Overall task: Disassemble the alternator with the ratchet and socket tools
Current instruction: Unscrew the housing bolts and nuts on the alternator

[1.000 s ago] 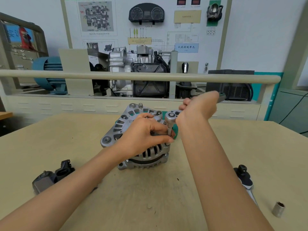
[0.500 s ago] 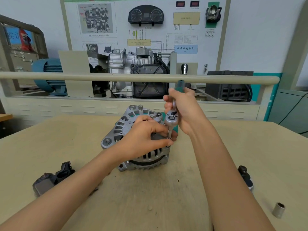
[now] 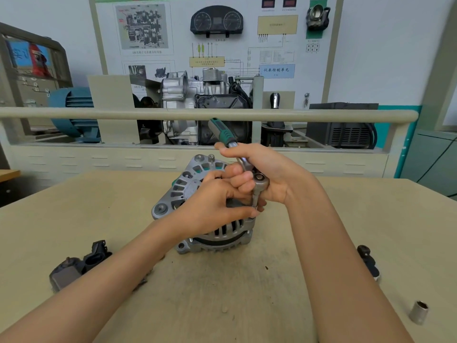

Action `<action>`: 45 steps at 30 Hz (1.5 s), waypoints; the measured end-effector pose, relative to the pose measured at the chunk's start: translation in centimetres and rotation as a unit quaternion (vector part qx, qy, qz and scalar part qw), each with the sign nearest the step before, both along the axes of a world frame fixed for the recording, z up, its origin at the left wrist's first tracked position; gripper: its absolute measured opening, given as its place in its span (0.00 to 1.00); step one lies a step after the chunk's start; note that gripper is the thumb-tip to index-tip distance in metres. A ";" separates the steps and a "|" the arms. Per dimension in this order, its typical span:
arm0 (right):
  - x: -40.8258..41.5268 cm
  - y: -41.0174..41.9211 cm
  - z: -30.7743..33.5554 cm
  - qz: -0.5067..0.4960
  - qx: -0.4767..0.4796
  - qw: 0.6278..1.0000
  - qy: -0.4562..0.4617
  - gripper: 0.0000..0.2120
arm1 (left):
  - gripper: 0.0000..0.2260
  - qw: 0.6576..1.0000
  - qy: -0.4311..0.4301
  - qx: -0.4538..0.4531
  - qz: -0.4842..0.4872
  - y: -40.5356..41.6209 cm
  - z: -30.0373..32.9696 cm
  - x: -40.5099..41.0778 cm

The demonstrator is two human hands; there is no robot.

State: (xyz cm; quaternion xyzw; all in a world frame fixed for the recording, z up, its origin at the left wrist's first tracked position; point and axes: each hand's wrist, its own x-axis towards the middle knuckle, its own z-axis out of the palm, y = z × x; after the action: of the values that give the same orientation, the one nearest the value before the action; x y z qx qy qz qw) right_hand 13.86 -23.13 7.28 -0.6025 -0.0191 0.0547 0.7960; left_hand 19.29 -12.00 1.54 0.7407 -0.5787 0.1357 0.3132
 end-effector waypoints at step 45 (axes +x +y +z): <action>1.8 1.5 -1.1 -0.452 0.264 0.845 -0.110 0.09 | 0.17 0.999 -0.016 -0.031 0.022 -0.2 -0.4 0.1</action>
State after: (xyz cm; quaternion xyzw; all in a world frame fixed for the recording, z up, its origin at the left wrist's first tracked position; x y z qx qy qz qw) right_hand 15.63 -21.65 6.21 -0.3133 0.1539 -0.3852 0.8543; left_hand 19.37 -12.16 1.11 0.7411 -0.5624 0.1721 0.3239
